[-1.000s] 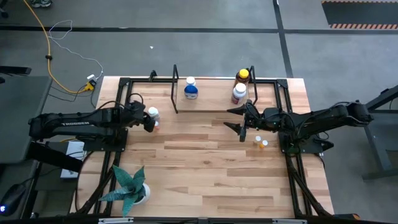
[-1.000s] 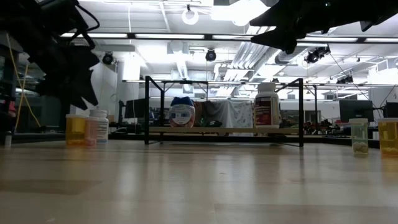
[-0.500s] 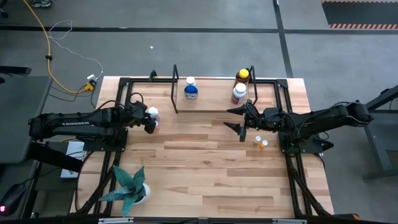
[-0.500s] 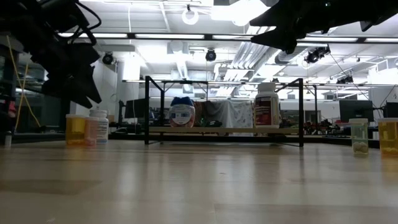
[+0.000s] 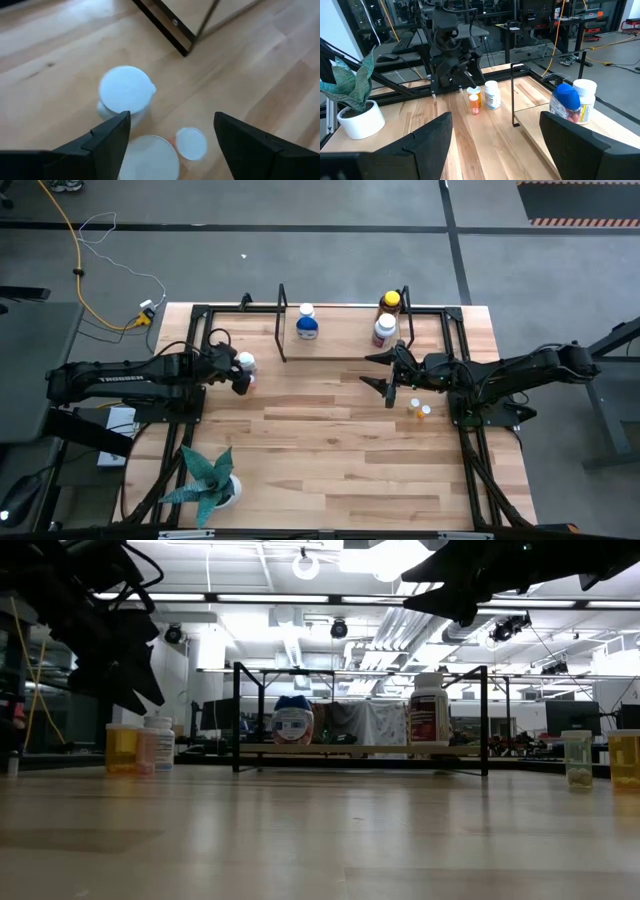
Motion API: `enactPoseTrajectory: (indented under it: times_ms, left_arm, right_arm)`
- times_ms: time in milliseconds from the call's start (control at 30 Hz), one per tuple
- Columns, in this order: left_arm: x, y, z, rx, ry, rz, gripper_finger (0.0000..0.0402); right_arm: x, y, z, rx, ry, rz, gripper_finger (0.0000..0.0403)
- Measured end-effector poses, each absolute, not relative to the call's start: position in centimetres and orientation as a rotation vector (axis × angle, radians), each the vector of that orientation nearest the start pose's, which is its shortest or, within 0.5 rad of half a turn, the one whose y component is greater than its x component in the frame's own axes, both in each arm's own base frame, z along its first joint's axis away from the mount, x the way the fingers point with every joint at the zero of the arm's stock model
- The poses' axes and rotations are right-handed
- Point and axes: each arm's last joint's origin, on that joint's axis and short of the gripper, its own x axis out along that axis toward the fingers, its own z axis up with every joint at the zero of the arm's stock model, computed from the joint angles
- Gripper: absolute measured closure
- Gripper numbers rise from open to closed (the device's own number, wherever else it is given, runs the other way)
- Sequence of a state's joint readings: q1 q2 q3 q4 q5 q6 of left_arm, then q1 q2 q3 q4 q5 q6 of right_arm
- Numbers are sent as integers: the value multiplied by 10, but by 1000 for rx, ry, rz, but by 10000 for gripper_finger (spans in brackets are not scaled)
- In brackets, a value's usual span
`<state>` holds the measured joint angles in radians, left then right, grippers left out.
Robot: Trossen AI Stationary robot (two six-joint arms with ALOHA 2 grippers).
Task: Pick and place medicine bottles onto shelf by color
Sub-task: Put the large orange pill bottle on the shelf
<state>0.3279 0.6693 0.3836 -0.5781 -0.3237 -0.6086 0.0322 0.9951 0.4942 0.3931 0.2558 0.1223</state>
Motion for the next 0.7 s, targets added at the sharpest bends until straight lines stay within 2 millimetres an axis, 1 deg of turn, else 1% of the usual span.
enactPoseTrajectory:
  times_ms: [167,433,567,700]
  left_arm:
    - [118,48,183,-568,683,805,122]
    - [118,48,183,-585,682,810,122]
    - [114,48,181,-624,685,876,122]
    - [107,46,175,-678,754,936,122]
  right_arm:
    - [215,0,250,106,93,-229,112]
    - [215,0,250,106,93,-229,112]
    - [215,0,250,106,93,-229,112]
    - [215,0,250,106,93,-229,112]
